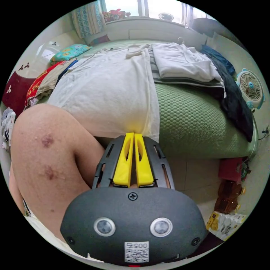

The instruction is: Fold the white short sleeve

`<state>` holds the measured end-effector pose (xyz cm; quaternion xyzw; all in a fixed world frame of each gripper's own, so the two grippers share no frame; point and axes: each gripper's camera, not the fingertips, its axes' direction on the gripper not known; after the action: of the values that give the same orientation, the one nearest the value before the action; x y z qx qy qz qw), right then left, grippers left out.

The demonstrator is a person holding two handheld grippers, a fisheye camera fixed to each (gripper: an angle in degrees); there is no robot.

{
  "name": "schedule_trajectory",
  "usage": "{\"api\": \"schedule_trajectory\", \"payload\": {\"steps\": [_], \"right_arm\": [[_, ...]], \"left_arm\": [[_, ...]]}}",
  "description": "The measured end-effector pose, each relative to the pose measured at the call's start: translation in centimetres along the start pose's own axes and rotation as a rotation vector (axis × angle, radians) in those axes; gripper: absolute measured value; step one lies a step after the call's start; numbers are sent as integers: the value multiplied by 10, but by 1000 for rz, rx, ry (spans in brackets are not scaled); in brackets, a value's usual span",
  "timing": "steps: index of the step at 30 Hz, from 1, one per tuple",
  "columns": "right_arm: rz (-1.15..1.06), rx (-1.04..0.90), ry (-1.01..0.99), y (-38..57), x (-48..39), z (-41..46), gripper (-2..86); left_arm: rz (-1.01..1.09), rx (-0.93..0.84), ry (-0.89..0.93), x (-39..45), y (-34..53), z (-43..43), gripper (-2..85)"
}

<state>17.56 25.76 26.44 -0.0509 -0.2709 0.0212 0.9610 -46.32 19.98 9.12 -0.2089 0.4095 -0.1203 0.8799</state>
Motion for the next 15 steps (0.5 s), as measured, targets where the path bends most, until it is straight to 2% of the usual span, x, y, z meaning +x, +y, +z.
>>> {"api": "schedule_trajectory", "payload": {"steps": [4,8,11,15], "right_arm": [[-39,-22,51,-9,-10,1,-9],[6,7,-4,-9,-2,-4,-9],[24,-106,17,-1,8,-2,-10],[3,0,20,5,10,-33,-10]], "left_arm": [[-19,7,2,0,-4,4,157],[31,6,-31,5,3,-3,154],[41,60,-13,2,13,-21,151],[21,115,-64,-5,10,-43,147]]}}
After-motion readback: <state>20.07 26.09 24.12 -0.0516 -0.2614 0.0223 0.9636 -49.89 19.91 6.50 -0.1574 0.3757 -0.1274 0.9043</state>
